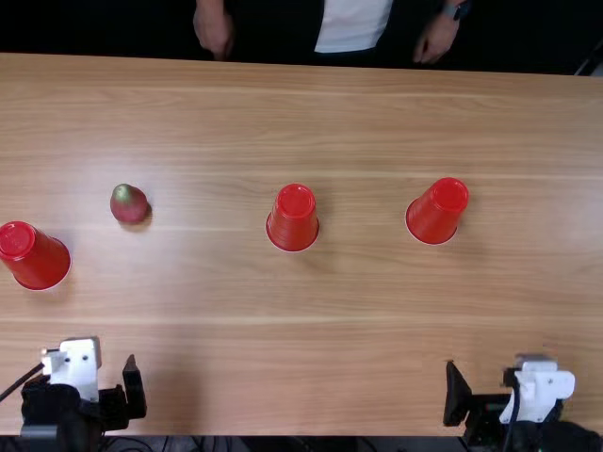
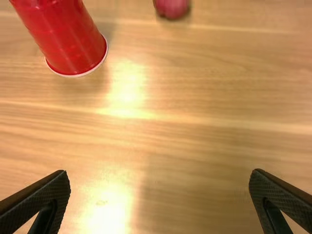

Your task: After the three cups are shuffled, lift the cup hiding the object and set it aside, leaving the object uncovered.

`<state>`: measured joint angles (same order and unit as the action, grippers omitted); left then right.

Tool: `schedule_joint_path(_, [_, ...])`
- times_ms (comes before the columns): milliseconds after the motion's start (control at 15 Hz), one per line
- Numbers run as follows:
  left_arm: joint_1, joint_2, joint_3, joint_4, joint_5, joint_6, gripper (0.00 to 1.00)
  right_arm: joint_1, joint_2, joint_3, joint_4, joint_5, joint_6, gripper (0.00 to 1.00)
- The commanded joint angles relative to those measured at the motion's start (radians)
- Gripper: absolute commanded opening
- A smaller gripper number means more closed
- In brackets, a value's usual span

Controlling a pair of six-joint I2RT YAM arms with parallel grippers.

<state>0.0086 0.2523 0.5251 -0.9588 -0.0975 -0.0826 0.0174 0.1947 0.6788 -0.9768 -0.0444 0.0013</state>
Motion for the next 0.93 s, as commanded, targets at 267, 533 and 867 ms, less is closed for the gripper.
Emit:
schedule_joint_path(267, [0.011,-0.252,-0.203,0.112,0.002,-0.006,1.0,0.004,-0.195,-0.122,0.055,0.0,0.006,1.0])
schedule_joint_path(533, [0.013,-0.252,-0.231,0.381,0.004,0.002,1.0,0.001,-0.195,-0.125,0.127,0.006,-0.005,1.0])
schedule_joint_path(867, [0.004,-0.252,-0.438,0.762,0.097,0.005,1.0,0.004,-0.195,-0.383,0.687,0.006,-0.009,1.0])
